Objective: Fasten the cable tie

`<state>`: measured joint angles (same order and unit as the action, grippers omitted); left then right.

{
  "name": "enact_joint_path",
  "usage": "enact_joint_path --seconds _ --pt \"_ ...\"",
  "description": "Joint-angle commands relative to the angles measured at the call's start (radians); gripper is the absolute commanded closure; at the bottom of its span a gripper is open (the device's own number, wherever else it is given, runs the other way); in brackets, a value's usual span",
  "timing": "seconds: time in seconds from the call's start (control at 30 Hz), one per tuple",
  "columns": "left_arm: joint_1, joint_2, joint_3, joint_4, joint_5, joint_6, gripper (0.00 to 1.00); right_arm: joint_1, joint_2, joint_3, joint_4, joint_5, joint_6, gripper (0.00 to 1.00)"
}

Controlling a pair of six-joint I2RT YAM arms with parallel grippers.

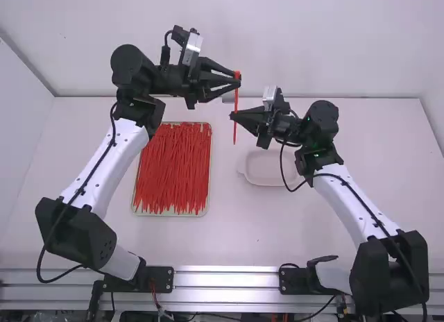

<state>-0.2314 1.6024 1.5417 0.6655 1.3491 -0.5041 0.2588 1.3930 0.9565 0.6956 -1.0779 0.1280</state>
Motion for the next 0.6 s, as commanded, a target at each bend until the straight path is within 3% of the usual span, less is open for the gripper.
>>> enact_joint_path --seconds 0.0,0.33,0.4,0.5,0.53,0.57 --pt "-0.004 0.001 -0.004 0.009 -0.007 -0.005 0.98 0.003 0.001 0.035 0.004 0.001 0.003 1.00" --pt "-0.004 0.001 -0.004 0.006 -0.007 -0.005 0.98 0.005 0.001 0.035 0.004 0.002 0.003 1.00" --pt "-0.004 0.001 -0.004 0.000 -0.008 -0.004 0.98 -0.001 0.001 0.035 0.004 0.002 0.003 0.96" --pt "0.019 0.001 -0.004 -0.029 -0.040 -0.013 0.98 -0.005 0.001 0.035 0.003 0.001 0.004 0.70" --pt "0.022 0.001 -0.004 -0.030 -0.043 -0.018 0.98 -0.005 0.000 0.035 0.002 0.002 0.004 0.69" --pt "0.035 0.001 -0.004 -0.029 -0.050 -0.031 0.98 -0.005 0.000 0.035 0.000 0.001 0.004 0.55"
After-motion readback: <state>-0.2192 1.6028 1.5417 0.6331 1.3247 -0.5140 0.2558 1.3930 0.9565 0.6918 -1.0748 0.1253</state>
